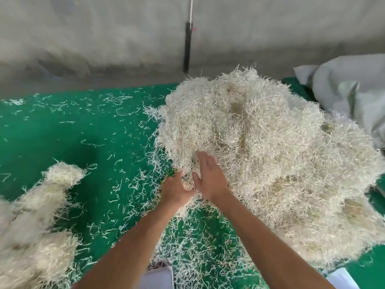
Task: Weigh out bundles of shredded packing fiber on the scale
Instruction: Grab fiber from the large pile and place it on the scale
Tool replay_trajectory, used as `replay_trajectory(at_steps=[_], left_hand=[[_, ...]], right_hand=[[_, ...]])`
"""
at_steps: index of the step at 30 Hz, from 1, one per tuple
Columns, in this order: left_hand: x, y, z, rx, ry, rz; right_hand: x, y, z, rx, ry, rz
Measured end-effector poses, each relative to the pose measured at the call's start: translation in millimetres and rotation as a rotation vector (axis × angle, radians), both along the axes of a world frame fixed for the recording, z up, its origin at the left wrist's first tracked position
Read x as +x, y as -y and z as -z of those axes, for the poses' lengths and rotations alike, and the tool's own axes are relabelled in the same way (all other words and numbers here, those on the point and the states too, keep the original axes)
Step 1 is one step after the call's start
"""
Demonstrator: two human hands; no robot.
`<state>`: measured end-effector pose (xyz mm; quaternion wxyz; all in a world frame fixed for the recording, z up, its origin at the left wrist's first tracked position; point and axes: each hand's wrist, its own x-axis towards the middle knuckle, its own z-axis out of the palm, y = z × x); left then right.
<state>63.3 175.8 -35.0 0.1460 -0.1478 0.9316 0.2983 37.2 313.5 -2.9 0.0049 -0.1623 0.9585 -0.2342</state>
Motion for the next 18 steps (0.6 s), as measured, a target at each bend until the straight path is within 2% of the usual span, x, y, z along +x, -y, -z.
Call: replay_trajectory(at_steps=[2, 5, 9, 11, 13, 15, 16, 18], left_hand=[[0, -1, 24, 0.041, 0.051, 0.017], [7, 4, 50, 0.258, 0.088, -0.060], [-3, 24, 51, 0.412, -0.067, -0.377], [-14, 35, 32, 0.503, -0.122, -0.515], [-24, 42, 10, 0.829, -0.046, -0.603], [-31, 46, -9, 1.074, 0.103, -0.510], [-31, 44, -17, 1.098, 0.154, -0.462], [-25, 39, -25, 1.033, 0.183, -0.529]], right_hand=[[-17, 8, 7, 0.076, -0.007, -0.024], [-40, 24, 15, 0.133, 0.030, -0.013], [-57, 45, 24, 0.167, 0.157, 0.150], [-49, 53, 30, 0.180, 0.225, 0.128], [-30, 58, 30, 0.108, 0.201, 0.059], [-6, 63, 26, -0.112, 0.152, -0.033], [5, 65, 23, -0.193, 0.147, -0.078], [25, 60, 15, -0.285, 0.185, -0.179]])
